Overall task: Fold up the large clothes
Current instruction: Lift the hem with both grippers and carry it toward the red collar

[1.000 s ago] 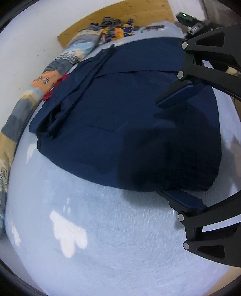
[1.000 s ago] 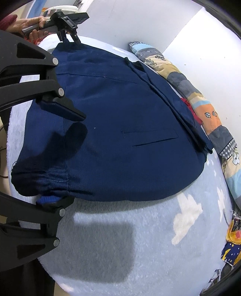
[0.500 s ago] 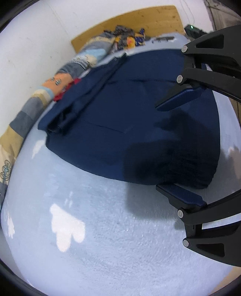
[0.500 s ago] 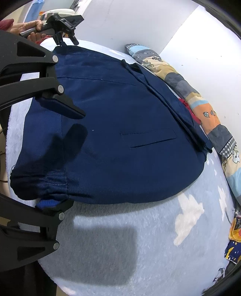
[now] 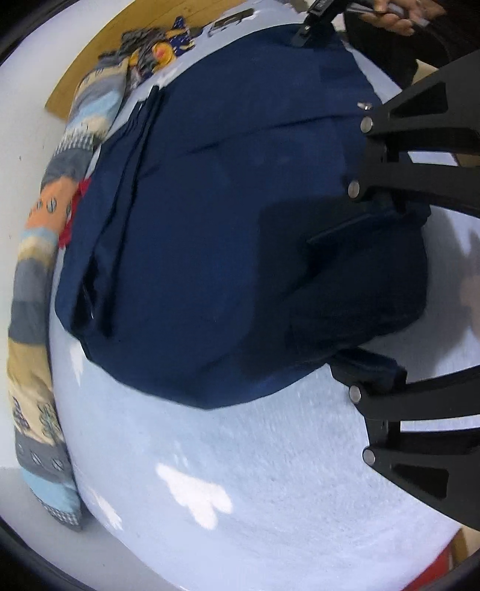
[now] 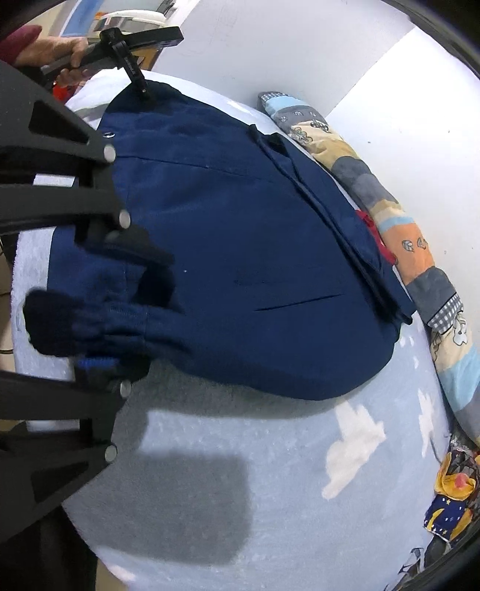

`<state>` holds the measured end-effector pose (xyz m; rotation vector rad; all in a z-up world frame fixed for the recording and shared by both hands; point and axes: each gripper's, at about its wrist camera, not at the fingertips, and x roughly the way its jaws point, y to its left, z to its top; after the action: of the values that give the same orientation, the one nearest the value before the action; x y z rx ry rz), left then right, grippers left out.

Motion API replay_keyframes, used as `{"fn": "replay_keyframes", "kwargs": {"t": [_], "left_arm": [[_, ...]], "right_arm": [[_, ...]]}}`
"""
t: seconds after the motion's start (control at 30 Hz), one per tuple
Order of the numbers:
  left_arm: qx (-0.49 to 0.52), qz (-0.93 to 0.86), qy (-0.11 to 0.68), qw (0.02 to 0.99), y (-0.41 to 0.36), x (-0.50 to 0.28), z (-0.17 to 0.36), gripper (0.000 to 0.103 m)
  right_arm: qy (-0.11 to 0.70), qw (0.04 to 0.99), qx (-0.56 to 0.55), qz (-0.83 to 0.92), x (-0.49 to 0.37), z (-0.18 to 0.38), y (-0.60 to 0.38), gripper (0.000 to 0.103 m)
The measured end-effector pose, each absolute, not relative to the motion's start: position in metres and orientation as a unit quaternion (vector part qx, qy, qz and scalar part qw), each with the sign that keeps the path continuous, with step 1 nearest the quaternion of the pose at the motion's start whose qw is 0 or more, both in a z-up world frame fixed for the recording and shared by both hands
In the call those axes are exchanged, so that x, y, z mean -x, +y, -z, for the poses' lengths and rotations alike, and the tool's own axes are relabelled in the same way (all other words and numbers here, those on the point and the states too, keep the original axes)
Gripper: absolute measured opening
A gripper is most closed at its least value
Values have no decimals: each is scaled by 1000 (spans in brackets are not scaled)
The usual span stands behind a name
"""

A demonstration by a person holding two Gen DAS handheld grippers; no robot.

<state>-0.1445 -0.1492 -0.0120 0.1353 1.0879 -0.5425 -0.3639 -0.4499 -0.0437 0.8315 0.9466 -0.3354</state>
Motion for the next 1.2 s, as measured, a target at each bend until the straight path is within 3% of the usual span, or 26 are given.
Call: {"fn": "replay_keyframes", "kwargs": {"t": [0.2, 0.27, 0.37, 0.4, 0.43, 0.47, 0.5, 0.57, 0.6, 0.7, 1.03, 1.2], "left_arm": [[-61, 242, 518, 818, -154, 141, 26, 57], [-54, 238, 523, 817, -152, 138, 29, 82], [-40, 238, 526, 815, -155, 132, 36, 92], [-42, 239, 523, 817, -160, 133, 36, 93], [-46, 240, 517, 820, -163, 132, 37, 90], [-47, 241, 512, 823, -167, 132, 37, 81], [-47, 240, 507, 827, -166, 134, 35, 74], [-44, 235, 495, 836, -165, 135, 30, 38], [-39, 233, 493, 837, -163, 135, 31, 36], [-14, 235, 501, 833, -159, 133, 37, 36], [91, 237, 506, 824, -127, 123, 45, 37], [108, 254, 519, 809, -128, 110, 51, 49]], "right_arm": [[449, 780, -411, 149, 364, 53, -454, 43], [446, 778, -418, 147, 365, 54, -453, 44], [440, 778, -425, 142, 365, 54, -453, 43], [438, 781, -423, 140, 365, 54, -453, 38], [437, 783, -420, 141, 366, 54, -453, 34], [436, 785, -416, 141, 367, 53, -454, 22], [436, 786, -414, 143, 367, 52, -454, 18], [433, 785, -420, 143, 369, 53, -456, 18], [433, 782, -425, 144, 370, 55, -456, 18], [431, 773, -443, 141, 373, 60, -458, 22], [407, 767, -474, 147, 380, 64, -461, 20], [387, 756, -505, 151, 386, 69, -466, 22]]}}
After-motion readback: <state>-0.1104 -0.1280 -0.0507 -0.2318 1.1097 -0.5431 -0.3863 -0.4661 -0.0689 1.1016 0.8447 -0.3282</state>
